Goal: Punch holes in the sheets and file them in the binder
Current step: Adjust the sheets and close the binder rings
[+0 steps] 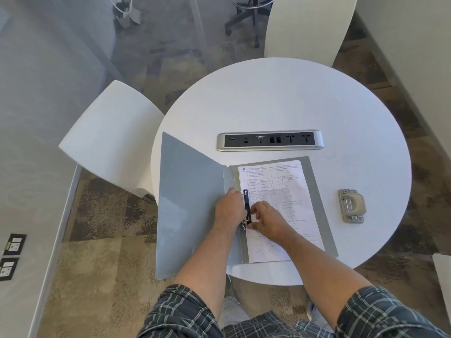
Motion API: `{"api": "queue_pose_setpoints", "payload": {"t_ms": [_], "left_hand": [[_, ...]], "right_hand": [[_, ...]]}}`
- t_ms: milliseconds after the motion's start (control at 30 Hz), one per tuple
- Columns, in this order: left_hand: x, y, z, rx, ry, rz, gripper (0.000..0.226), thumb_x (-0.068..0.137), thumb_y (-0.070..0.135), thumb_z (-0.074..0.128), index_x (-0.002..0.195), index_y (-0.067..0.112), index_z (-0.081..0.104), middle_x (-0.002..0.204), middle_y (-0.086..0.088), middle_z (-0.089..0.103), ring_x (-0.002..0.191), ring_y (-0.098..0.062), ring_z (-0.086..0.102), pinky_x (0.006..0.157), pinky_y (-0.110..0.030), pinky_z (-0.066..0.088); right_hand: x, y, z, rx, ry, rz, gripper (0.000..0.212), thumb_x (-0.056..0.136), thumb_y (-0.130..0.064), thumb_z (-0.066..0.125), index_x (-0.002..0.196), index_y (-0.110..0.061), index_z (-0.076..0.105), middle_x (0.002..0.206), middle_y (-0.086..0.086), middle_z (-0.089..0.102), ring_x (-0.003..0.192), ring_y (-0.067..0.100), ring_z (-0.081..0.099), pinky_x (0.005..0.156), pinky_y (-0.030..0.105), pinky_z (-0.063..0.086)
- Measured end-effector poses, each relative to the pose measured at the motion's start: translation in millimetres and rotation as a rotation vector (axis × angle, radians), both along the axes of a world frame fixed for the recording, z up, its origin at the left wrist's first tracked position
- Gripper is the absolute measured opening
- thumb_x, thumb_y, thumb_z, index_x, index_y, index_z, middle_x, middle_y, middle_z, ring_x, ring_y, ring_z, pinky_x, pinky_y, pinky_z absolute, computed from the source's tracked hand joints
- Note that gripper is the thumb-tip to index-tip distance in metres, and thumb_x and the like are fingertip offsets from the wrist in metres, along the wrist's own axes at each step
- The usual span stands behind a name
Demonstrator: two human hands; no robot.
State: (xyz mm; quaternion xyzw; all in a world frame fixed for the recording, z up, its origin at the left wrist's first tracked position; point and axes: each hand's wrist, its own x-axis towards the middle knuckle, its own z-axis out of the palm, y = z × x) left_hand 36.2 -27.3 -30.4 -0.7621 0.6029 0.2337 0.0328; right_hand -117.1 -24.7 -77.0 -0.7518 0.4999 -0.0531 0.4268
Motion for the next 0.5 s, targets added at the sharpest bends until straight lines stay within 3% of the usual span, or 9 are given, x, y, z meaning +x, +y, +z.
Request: {"api": "queue_pose_setpoints", "payload": {"t_ms": [100,200,267,367,500], "left_hand": [[0,-1,-1,0.018,-0.005,0.012,0.022,0.085,0.009,0.063,0.106,0.011,0.070,0.113,-0.002,0.054,0.085,-0.027,0.067,0.068,-0.037,0.056],[-1,-1,-2,0.028,-0.021,0.007,0.023,0.088,0.011,0.061,0.110,0.010,0.068,0.116,-0.003,0.053,0.088,-0.027,0.067,0.069,-0.037,0.055],[-2,0,-2,0.035,-0.032,-0.009,0.026,0.090,0.013,0.059,0.115,0.010,0.065,0.120,-0.003,0.052,0.094,-0.027,0.066,0.070,-0.036,0.053],[-4,1,-3,0.047,-0.027,-0.020,0.028,0.092,0.015,0.056,0.120,0.010,0.061,0.123,-0.004,0.050,0.101,-0.027,0.064,0.072,-0.038,0.053],[-4,0,-2,0.074,-0.009,-0.029,0.031,0.094,0.017,0.052,0.124,0.010,0.057,0.125,-0.005,0.048,0.108,-0.028,0.061,0.076,-0.041,0.054]], "right_hand": [[1,-1,2,0.062,-0.025,-0.030,0.066,0.086,-0.026,0.083,0.141,-0.021,0.047,0.101,-0.005,0.051,0.086,0.014,0.053,0.081,0.030,0.046],[0,0,4,0.032,0.022,0.042,0.096,0.090,-0.029,0.079,0.164,-0.033,0.018,0.108,-0.001,0.050,0.091,0.017,0.054,0.090,0.034,0.049],[-1,0,3,0.020,0.064,0.077,0.094,0.094,-0.033,0.074,0.166,-0.033,0.013,0.112,0.002,0.048,0.096,0.020,0.052,0.095,0.035,0.047],[2,-1,1,0.025,0.107,0.106,0.094,0.096,-0.038,0.071,0.167,-0.032,0.010,0.113,0.001,0.044,0.098,0.018,0.046,0.092,0.029,0.041],[5,-13,4,0.037,0.202,0.178,0.096,0.094,-0.040,0.072,0.166,-0.032,0.010,0.120,0.011,0.047,0.102,0.022,0.049,0.095,0.034,0.046]]}}
